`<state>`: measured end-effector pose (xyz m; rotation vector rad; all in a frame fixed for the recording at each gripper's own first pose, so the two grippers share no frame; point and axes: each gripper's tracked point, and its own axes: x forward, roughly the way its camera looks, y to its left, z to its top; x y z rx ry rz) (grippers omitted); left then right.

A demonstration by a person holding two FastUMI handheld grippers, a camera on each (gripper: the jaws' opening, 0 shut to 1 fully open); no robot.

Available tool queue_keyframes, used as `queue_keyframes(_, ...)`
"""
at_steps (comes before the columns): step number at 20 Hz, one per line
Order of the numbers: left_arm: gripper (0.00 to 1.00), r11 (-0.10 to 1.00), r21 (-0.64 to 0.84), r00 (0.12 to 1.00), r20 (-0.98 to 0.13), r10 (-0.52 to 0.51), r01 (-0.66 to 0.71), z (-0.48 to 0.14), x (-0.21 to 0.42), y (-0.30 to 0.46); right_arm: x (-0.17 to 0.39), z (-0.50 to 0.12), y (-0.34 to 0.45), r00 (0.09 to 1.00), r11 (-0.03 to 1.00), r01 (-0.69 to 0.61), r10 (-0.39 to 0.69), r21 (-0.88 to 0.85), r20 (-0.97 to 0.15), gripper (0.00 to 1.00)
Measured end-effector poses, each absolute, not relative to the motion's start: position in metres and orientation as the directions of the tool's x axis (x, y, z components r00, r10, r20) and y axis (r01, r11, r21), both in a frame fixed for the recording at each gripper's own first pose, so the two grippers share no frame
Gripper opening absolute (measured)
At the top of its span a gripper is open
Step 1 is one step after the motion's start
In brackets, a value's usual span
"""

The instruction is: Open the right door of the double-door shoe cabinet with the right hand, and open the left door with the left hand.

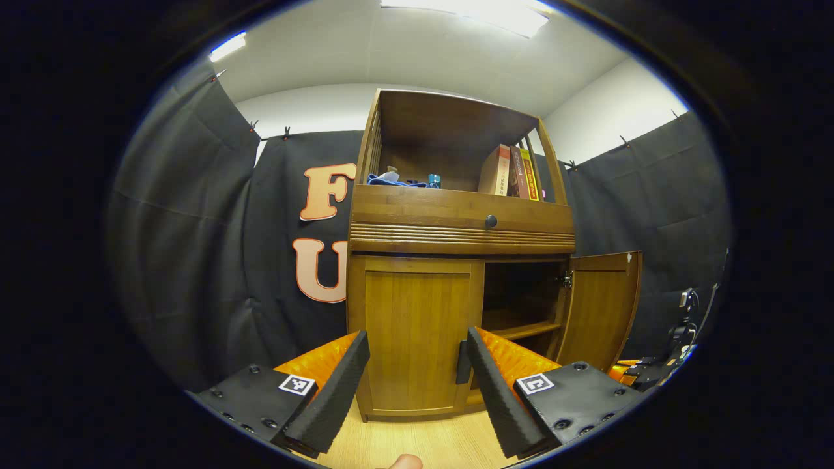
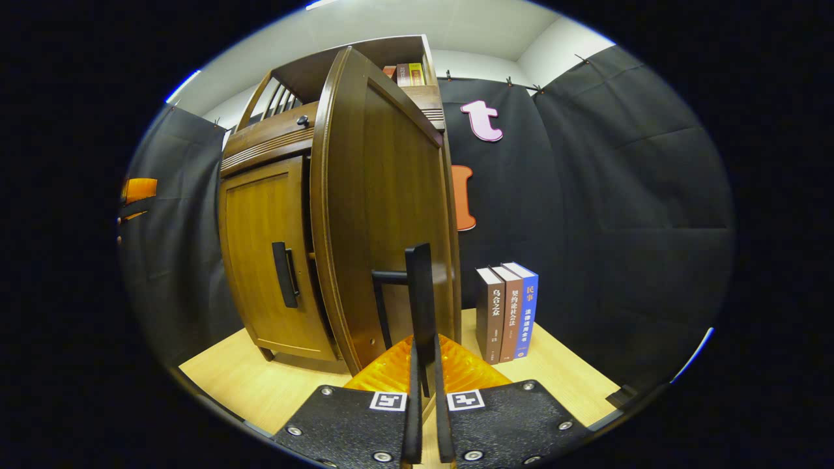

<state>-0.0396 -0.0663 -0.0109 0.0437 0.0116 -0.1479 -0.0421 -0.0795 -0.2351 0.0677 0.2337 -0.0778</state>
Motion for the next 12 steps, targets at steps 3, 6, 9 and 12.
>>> queue_keyframes(3,0.96,0.987,0.039,0.988,-0.023,-0.154,0.155,-0.014,-0.040,-0.072,-0.047,-0.232,-0.089,0.969,0.994,0.087,-0.071,0.059,-0.236,0.05)
queue_keyframes(6,0.98,0.987,0.047,0.988,-0.031,-0.152,0.153,-0.017,-0.038,-0.074,-0.048,-0.233,-0.093,0.970,0.995,0.080,-0.065,0.055,-0.232,0.05)
queue_keyframes(9,0.96,0.987,0.048,0.988,-0.043,-0.151,0.153,-0.022,-0.034,-0.076,-0.050,-0.232,-0.102,0.972,0.995,0.079,-0.066,0.052,-0.225,0.05)
queue_keyframes(12,0.96,0.988,0.046,0.987,-0.057,-0.147,0.150,-0.029,-0.030,-0.076,-0.052,-0.230,-0.113,0.971,0.994,0.090,-0.075,0.055,-0.225,0.05)
